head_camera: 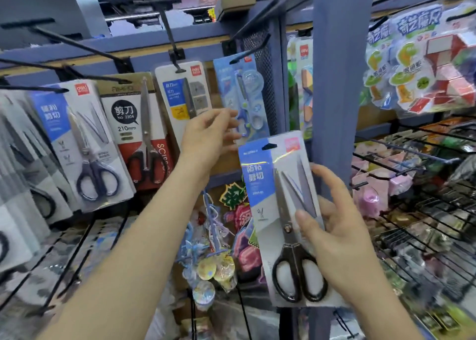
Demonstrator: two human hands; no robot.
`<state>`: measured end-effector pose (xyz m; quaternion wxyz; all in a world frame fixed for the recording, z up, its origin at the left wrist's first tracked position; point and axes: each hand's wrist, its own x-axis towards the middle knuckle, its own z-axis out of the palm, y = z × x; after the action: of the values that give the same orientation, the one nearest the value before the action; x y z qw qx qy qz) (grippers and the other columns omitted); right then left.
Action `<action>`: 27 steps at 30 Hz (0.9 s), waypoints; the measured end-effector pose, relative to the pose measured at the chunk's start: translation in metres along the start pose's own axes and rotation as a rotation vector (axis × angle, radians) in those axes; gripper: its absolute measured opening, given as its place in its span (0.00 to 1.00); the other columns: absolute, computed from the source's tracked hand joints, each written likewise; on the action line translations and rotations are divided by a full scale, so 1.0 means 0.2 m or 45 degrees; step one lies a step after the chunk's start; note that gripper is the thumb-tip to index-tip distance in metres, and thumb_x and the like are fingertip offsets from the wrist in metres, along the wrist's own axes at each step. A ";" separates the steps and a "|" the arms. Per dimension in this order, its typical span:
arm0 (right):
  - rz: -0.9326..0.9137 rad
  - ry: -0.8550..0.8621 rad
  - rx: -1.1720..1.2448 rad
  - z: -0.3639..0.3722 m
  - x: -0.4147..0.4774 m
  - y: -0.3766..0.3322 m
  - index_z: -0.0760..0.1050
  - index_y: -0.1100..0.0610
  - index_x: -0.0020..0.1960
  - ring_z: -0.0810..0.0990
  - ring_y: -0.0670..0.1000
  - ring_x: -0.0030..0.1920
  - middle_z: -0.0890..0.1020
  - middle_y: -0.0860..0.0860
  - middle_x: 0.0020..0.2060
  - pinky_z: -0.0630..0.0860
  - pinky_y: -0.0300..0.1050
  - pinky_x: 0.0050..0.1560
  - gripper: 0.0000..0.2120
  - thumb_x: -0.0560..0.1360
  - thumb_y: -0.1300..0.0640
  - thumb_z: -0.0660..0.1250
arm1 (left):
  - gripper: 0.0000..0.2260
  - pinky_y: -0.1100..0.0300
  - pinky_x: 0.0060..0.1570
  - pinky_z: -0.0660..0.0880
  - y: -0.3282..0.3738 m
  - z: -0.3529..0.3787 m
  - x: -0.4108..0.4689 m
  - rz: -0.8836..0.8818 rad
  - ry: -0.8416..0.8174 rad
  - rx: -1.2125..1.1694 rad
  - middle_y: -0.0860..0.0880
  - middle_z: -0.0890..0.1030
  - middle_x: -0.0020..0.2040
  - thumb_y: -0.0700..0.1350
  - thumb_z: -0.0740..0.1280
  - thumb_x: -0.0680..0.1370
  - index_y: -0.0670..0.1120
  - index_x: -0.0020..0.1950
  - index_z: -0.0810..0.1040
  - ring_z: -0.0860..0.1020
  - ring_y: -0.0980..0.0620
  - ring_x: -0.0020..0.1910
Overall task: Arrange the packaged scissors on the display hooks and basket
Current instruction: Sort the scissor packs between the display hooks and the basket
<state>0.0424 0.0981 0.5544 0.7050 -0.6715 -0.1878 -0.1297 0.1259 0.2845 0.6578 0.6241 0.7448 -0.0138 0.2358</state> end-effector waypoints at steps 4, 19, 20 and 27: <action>0.069 -0.138 0.059 0.05 0.00 0.05 0.80 0.45 0.53 0.84 0.46 0.45 0.87 0.47 0.46 0.81 0.50 0.50 0.18 0.77 0.69 0.66 | 0.09 0.59 0.40 0.80 -0.01 -0.11 -0.35 -0.008 -0.204 -0.079 0.50 0.86 0.43 0.50 0.69 0.74 0.47 0.50 0.83 0.83 0.52 0.41; 0.468 -1.034 -0.015 0.55 -0.28 0.15 0.78 0.39 0.57 0.83 0.55 0.32 0.85 0.49 0.48 0.79 0.47 0.33 0.18 0.77 0.62 0.69 | 0.06 0.53 0.41 0.78 -0.06 -0.95 -0.83 -0.033 0.610 0.186 0.54 0.84 0.38 0.45 0.70 0.77 0.52 0.40 0.81 0.81 0.54 0.37; 0.433 -1.009 -0.044 0.60 -0.31 0.15 0.79 0.40 0.55 0.82 0.52 0.32 0.84 0.48 0.45 0.79 0.44 0.33 0.17 0.77 0.62 0.69 | 0.07 0.51 0.41 0.79 -0.06 -1.00 -0.86 -0.045 0.609 0.183 0.53 0.84 0.38 0.45 0.70 0.77 0.52 0.40 0.82 0.81 0.53 0.38; 0.426 -0.913 -0.017 0.96 -0.50 0.03 0.80 0.57 0.42 0.79 0.45 0.30 0.80 0.48 0.29 0.78 0.44 0.35 0.06 0.77 0.57 0.68 | 0.03 0.59 0.39 0.77 0.02 -1.38 -1.06 -0.005 0.514 0.181 0.55 0.82 0.37 0.43 0.68 0.78 0.47 0.46 0.81 0.79 0.57 0.36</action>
<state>-0.0615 0.2819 0.5103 0.6017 -0.7000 -0.3093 0.2284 -0.1557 0.4838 0.6127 0.5606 0.7246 0.1294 0.3794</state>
